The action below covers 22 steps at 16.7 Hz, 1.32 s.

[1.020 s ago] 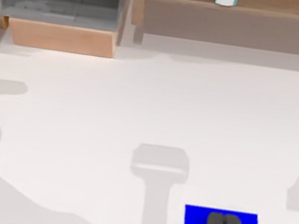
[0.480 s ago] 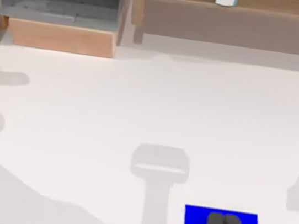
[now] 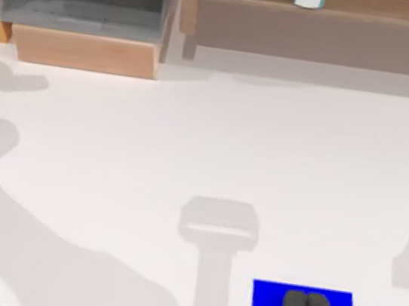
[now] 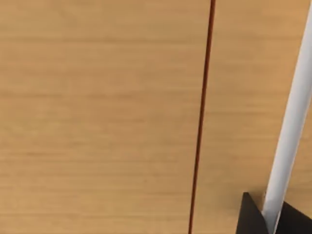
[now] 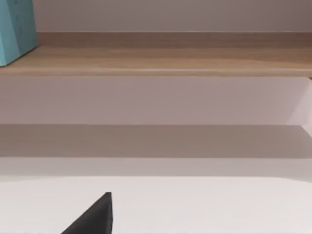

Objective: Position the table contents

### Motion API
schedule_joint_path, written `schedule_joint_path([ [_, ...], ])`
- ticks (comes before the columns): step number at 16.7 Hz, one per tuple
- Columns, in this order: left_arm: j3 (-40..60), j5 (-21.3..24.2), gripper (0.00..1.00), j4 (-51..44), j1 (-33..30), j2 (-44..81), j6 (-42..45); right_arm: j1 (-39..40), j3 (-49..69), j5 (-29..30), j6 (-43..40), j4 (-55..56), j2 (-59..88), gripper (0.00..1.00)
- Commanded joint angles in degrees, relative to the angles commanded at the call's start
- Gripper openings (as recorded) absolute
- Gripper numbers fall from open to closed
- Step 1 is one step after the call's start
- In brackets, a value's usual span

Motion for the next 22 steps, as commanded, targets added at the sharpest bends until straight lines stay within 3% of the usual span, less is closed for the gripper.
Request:
schedule_joint_path([
  [2, 0.0, 0.0, 0.0, 0.0, 0.0, 0.0, 0.0, 0.0, 0.0, 0.0, 0.0, 0.0, 0.0, 1.0],
  [15, 0.0, 0.0, 0.98, 0.0, 0.0, 0.0, 0.0, 0.0, 0.0, 0.0, 0.0, 0.0, 0.0, 1.0],
  [22, 0.0, 0.0, 1.0, 0.0, 0.0, 0.0, 0.0, 0.0, 0.0, 0.0, 0.0, 0.0, 0.0, 1.0],
])
